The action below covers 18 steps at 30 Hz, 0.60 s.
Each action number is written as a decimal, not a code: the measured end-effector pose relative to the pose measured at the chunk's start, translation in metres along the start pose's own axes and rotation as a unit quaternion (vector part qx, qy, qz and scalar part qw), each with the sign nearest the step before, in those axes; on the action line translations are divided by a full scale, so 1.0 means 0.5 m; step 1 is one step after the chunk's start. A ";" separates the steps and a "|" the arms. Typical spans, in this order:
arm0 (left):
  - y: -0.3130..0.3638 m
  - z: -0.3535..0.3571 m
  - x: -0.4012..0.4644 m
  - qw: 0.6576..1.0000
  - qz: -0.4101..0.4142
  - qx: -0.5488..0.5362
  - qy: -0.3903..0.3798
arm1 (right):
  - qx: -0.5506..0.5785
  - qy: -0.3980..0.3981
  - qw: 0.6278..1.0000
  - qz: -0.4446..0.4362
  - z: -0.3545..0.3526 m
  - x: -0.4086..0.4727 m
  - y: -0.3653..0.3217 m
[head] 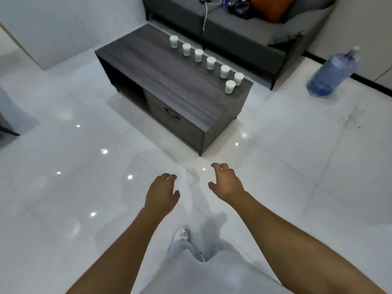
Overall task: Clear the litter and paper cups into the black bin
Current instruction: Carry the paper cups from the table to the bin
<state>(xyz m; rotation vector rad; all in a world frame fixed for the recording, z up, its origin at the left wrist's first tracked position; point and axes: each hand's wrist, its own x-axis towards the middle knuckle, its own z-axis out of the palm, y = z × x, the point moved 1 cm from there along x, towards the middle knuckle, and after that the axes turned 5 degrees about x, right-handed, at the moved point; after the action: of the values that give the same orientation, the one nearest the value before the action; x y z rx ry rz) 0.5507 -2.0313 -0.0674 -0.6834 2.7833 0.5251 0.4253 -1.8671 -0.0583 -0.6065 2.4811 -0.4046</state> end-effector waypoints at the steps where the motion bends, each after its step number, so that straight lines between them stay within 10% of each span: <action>1: 0.011 -0.017 0.041 1.000 0.019 0.006 -0.001 | 0.008 0.012 1.000 0.011 -0.021 0.022 0.002; 18: 0.379 -0.091 0.674 0.994 0.096 0.008 -0.046 | 0.035 0.048 0.995 0.085 -0.399 0.491 0.281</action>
<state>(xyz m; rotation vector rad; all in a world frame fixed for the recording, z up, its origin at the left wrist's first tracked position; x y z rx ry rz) 0.1616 -2.0276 -0.0725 -0.3783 2.7779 0.5560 0.0801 -1.8390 -0.0618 -0.3508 2.5731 -0.4615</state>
